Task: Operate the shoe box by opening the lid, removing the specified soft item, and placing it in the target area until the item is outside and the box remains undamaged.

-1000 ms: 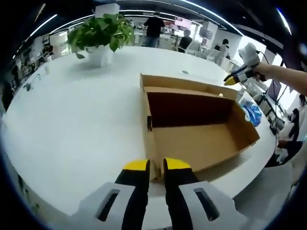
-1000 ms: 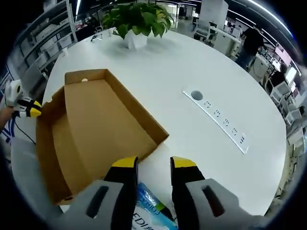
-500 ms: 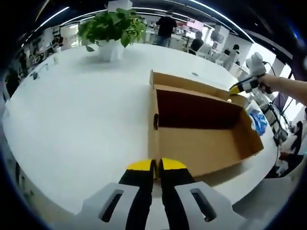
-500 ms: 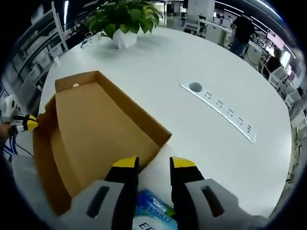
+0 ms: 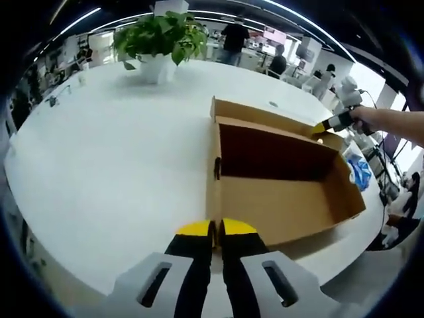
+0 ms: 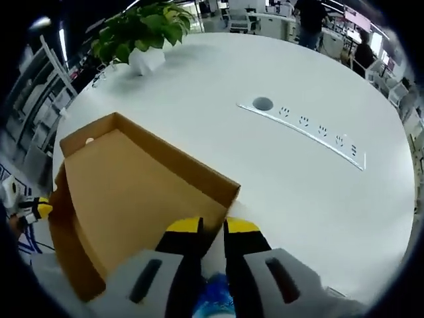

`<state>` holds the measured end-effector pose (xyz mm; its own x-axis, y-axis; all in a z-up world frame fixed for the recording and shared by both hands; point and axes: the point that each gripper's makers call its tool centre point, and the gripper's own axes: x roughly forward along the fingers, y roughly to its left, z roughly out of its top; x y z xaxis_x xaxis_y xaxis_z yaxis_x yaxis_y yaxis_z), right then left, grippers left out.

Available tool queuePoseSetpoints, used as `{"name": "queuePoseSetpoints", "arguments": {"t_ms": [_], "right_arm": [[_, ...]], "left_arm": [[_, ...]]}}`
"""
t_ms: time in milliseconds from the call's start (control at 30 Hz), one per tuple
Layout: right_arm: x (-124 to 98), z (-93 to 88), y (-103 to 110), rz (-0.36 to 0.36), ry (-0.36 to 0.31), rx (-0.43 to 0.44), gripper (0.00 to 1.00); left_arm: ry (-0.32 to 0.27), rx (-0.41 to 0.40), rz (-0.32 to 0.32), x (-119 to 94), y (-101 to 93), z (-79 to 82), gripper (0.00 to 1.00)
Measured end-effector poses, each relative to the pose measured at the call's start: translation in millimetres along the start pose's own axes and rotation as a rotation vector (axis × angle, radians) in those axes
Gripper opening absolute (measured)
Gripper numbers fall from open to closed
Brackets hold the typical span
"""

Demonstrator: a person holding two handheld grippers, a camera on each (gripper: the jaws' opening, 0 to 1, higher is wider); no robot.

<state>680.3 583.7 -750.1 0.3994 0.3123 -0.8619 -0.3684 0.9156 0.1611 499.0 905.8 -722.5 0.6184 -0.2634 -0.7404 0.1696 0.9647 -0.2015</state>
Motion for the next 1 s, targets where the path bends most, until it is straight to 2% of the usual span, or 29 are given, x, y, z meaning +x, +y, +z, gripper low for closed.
{"name": "queuePoseSetpoints", "arguments": {"t_ms": [300, 467, 1000], "right_arm": [[-6, 3.1, -2, -0.063, -0.002, 0.036, 0.04], [-12, 5.2, -1, -0.070, -0.013, 0.051, 0.03], [-33, 14.4, 6, -0.079, -0.075, -0.005, 0.01]], "left_arm": [[0.013, 0.007, -0.007, 2, 1.4, 0.5, 0.01], [0.020, 0.019, -0.001, 2, 1.7, 0.2, 0.00], [0.029, 0.025, 0.006, 0, 0.0, -1.5, 0.00]]}}
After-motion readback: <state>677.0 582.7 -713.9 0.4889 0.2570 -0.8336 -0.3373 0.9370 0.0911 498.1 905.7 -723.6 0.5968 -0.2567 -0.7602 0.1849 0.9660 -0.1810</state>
